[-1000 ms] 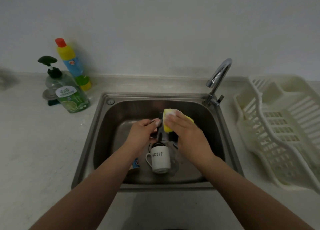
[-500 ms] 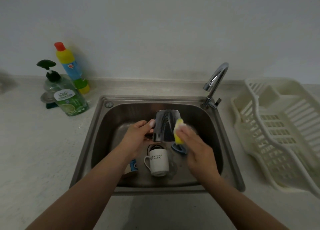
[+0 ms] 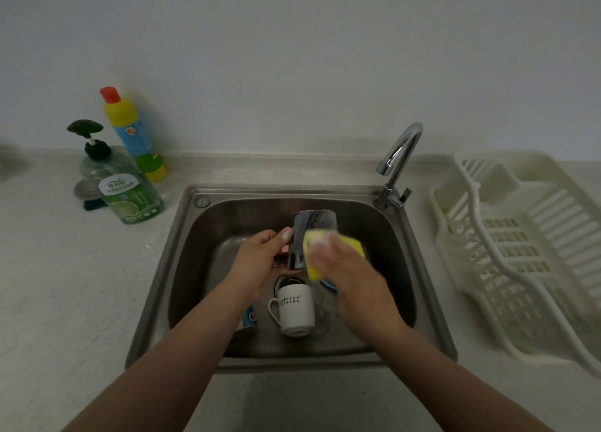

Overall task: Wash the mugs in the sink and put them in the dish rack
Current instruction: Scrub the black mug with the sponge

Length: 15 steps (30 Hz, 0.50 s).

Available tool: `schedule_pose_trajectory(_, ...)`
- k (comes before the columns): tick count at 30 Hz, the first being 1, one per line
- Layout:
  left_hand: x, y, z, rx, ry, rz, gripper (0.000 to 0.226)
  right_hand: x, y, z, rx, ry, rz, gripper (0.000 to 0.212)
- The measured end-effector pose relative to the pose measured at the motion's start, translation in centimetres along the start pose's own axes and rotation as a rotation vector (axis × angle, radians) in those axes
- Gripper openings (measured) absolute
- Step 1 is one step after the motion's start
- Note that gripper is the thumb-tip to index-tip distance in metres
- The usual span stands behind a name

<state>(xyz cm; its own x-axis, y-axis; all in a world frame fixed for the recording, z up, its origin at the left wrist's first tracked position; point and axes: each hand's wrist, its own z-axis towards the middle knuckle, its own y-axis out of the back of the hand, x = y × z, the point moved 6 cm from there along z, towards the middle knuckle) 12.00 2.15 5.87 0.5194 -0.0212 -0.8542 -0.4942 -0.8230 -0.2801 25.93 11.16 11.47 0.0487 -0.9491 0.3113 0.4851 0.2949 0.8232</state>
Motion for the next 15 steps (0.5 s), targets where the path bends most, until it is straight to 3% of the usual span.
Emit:
schedule_pose_trajectory(2, 0.1, 0.6, 0.2, -0.022, -0.018, 0.077, 0.024, 0.4, -0.4, -1.1, 0.037, 0.173, -0.022, 0.051)
schedule_pose_trajectory(6, 0.5, 0.2, 0.1, -0.042, -0.007, 0.116, 0.026, -2.9, -0.7, 2.5, 0.047, -0.195, 0.028, 0.075)
schedule_pose_trajectory(7, 0.5, 0.2, 0.0, -0.049, -0.004, 0.105, 0.026, -2.3, -0.7, 2.4, 0.035, -0.186, -0.004, 0.077)
schedule_pose_trajectory(9, 0.3, 0.6, 0.1, -0.056, -0.002, 0.097, 0.025, -0.4, -1.6, 0.1, 0.086, 0.024, -0.102, 0.078)
schedule_pose_trajectory(11, 0.3, 1.0, 0.1, -0.038, -0.008, 0.095, 0.027, 0.2, -1.5, -1.6, 0.104, 0.159, -0.046, 0.065)
schedule_pose_trajectory(12, 0.4, 0.8, 0.0, -0.019, -0.002, 0.086, 0.028, -0.5, -1.1, -0.9, 0.075, 0.099, 0.026, 0.062)
schedule_pose_trajectory(15, 0.7, -0.1, -0.3, 0.031, 0.036, -0.001, 0.031, -3.8, -0.1, 1.4, -0.057, -0.335, 0.248, 0.067)
